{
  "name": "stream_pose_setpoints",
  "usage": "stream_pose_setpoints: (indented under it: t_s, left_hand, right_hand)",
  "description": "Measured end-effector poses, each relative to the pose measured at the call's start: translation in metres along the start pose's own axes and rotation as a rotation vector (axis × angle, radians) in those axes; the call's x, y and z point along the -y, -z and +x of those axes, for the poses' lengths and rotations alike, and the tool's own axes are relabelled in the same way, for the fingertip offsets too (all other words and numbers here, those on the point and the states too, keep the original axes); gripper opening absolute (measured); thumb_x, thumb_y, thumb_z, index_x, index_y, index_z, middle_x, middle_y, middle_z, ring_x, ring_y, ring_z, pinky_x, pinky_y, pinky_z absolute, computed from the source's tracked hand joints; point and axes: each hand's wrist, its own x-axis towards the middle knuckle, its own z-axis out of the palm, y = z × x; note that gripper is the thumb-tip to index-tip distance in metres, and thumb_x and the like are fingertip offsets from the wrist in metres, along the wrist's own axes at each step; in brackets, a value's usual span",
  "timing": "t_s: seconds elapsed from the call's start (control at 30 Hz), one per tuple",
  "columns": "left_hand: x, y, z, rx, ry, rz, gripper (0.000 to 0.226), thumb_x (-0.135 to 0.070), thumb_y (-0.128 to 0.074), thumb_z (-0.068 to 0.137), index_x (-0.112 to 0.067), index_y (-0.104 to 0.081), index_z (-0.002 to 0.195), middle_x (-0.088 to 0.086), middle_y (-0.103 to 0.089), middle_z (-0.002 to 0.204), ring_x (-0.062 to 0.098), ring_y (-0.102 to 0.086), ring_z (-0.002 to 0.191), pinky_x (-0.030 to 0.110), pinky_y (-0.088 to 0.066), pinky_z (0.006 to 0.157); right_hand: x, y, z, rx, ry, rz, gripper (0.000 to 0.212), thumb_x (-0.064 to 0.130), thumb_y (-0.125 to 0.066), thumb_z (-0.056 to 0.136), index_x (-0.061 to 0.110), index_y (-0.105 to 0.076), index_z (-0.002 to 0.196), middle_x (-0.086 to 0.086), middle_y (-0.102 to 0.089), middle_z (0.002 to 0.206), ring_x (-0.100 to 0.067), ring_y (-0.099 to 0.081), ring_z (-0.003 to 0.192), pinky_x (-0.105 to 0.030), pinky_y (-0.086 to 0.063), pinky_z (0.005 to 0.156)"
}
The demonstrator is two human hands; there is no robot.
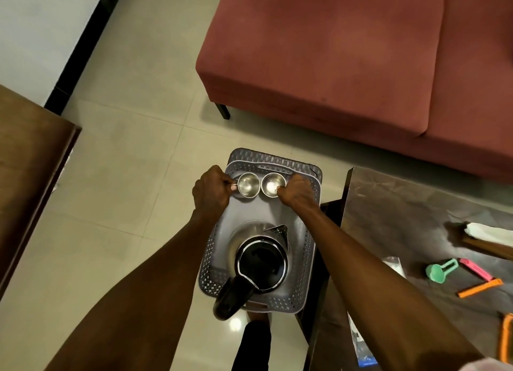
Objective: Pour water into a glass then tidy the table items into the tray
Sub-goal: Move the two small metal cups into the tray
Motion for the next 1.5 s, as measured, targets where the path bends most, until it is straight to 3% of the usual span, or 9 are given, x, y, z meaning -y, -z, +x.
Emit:
stream_pose_setpoints:
  t_s: [0.1,0.23,0.37,0.5,0.73,1.0,1.13,1.3,1.5]
  left_hand:
    - [-0.004,-0.002,0.007,-0.013,-0.015,0.091,0.014,-0.021,-0.067,0.082,-0.018,-0.071,0.095,0.003,-0.072,0.102,0.032,-0.064,0.094,0.036,-0.046,0.074]
    - [-0.01,-0.006,0.015,-0.022,-0.022,0.184,0.018,-0.022,-0.067,0.083,-0.013,-0.068,0.1,0.008,-0.07,0.103,0.035,-0.065,0.095,0.036,-0.045,0.074]
    - [-0.014,-0.008,0.014,-0.05,-0.126,0.407,0.012,-0.017,-0.057,0.087,-0.006,-0.062,0.09,0.011,-0.066,0.094,0.036,-0.067,0.082,0.032,-0.037,0.06]
    - [-0.014,-0.01,0.01,-0.017,-0.2,0.585,0.011,-0.01,-0.054,0.086,-0.007,-0.063,0.08,0.01,-0.059,0.091,0.033,-0.066,0.072,0.029,-0.032,0.055]
    - [-0.013,-0.009,0.011,-0.023,-0.174,0.543,0.006,-0.005,-0.055,0.086,-0.004,-0.06,0.082,0.013,-0.065,0.087,0.037,-0.067,0.074,0.031,-0.033,0.056]
    - [-0.012,-0.011,0.019,-0.033,-0.161,0.559,0.008,-0.009,-0.055,0.087,-0.007,-0.062,0.085,0.012,-0.071,0.087,0.034,-0.069,0.077,0.029,-0.034,0.058]
    - [-0.012,-0.012,0.017,-0.024,-0.151,0.564,0.008,-0.007,-0.055,0.085,-0.006,-0.063,0.083,0.014,-0.07,0.088,0.036,-0.069,0.078,0.029,-0.034,0.059]
    - [-0.011,-0.013,0.017,-0.029,-0.158,0.534,0.01,-0.01,-0.055,0.086,-0.006,-0.064,0.086,0.015,-0.071,0.091,0.037,-0.069,0.081,0.03,-0.035,0.061]
    - [-0.008,-0.012,0.014,-0.051,-0.195,0.437,0.013,-0.018,-0.059,0.087,-0.006,-0.062,0.089,0.014,-0.065,0.09,0.04,-0.067,0.079,0.032,-0.036,0.06]
  right_hand:
    - [-0.005,-0.002,0.004,0.03,-0.011,-0.002,0.029,0.018,-0.068,0.082,0.006,-0.052,0.103,-0.007,-0.047,0.103,-0.018,-0.043,0.093,-0.026,-0.038,0.074]
    - [-0.009,-0.001,0.006,0.053,-0.031,0.03,0.04,0.024,-0.068,0.085,0.001,-0.051,0.113,-0.016,-0.056,0.118,-0.027,-0.052,0.107,-0.03,-0.04,0.077]
    - [-0.012,-0.001,0.011,0.086,-0.092,0.025,0.047,0.033,-0.067,0.088,-0.003,-0.057,0.116,-0.017,-0.057,0.126,-0.031,-0.056,0.114,-0.03,-0.043,0.081]
    - [-0.011,-0.002,0.013,0.122,-0.099,0.018,0.054,0.043,-0.066,0.089,-0.005,-0.062,0.115,-0.019,-0.062,0.124,-0.033,-0.06,0.112,-0.031,-0.045,0.083]
    - [-0.008,-0.007,0.007,0.168,-0.176,0.181,0.059,0.041,-0.073,0.086,-0.005,-0.061,0.12,-0.018,-0.066,0.121,-0.032,-0.067,0.108,-0.044,-0.055,0.094]
    - [-0.01,-0.005,-0.004,0.056,-0.146,0.269,0.05,0.038,-0.076,0.083,-0.012,-0.07,0.081,-0.023,-0.074,0.079,-0.035,-0.073,0.078,-0.043,-0.059,0.08]
    - [-0.007,-0.01,-0.009,0.036,-0.211,0.379,0.044,0.032,-0.079,0.082,0.0,-0.063,0.056,-0.022,-0.073,0.07,-0.034,-0.074,0.07,-0.048,-0.059,0.082]
    - [-0.005,-0.011,-0.013,0.028,-0.274,0.44,0.046,0.036,-0.081,0.08,-0.009,-0.071,0.076,-0.02,-0.074,0.075,-0.033,-0.074,0.075,-0.048,-0.059,0.083]
    - [-0.005,0.001,-0.016,0.062,-0.175,0.371,0.056,0.044,-0.074,0.084,-0.011,-0.068,0.093,-0.024,-0.072,0.092,-0.034,-0.07,0.091,-0.043,-0.056,0.089]
